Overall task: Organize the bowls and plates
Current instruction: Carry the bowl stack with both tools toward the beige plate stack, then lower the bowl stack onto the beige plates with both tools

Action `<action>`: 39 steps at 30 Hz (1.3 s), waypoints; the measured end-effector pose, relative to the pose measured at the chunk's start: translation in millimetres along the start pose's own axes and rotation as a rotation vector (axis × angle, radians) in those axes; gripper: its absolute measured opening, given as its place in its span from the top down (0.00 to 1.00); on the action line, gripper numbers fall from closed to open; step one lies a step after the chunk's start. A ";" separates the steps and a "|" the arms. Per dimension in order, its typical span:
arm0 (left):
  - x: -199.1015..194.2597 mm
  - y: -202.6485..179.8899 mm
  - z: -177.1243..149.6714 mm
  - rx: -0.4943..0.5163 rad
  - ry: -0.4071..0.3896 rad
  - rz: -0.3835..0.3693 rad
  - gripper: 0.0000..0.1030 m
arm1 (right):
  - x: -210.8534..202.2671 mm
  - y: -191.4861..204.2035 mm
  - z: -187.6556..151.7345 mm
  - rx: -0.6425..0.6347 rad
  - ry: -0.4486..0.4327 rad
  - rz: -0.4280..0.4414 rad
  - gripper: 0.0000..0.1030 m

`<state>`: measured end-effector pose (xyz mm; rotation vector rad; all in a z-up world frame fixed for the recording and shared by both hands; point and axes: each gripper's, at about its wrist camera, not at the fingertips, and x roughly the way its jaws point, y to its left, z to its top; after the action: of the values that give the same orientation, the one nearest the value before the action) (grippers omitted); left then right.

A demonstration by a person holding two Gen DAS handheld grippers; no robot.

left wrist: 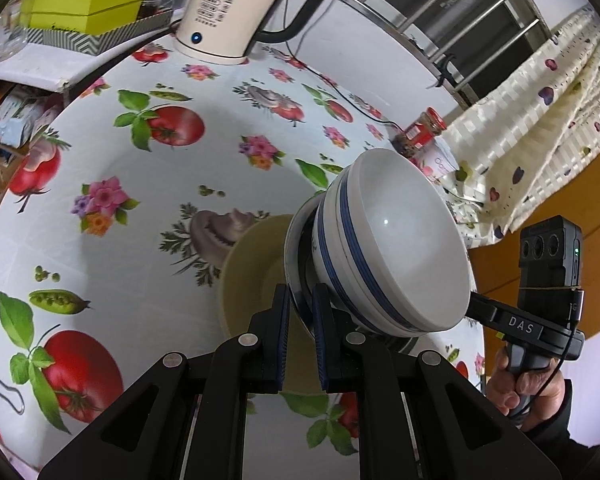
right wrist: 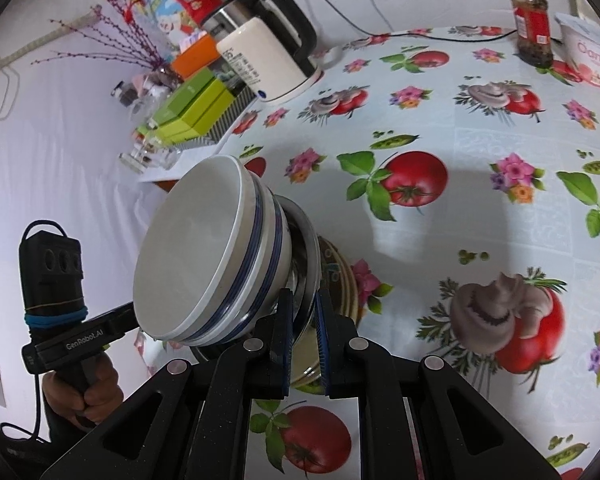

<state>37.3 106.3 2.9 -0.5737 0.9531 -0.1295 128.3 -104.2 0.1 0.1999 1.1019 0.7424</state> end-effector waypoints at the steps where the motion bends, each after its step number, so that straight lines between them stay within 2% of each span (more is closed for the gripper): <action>1: -0.1 1.7 0.1 -0.003 0.000 0.003 0.89 | 2.7 1.3 0.6 -0.002 0.005 0.001 0.89; 19: 7.5 16.0 -3.5 -0.032 0.021 0.034 0.89 | 30.6 1.4 1.9 0.002 0.070 0.007 0.89; 39: 6.8 16.0 -2.5 -0.028 0.010 0.039 0.89 | 33.1 1.8 3.3 -0.008 0.074 0.010 0.87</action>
<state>37.0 116.4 -11.4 -0.5804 0.9767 -0.0848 138.5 -81.2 -21.9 0.1728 1.1689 0.7682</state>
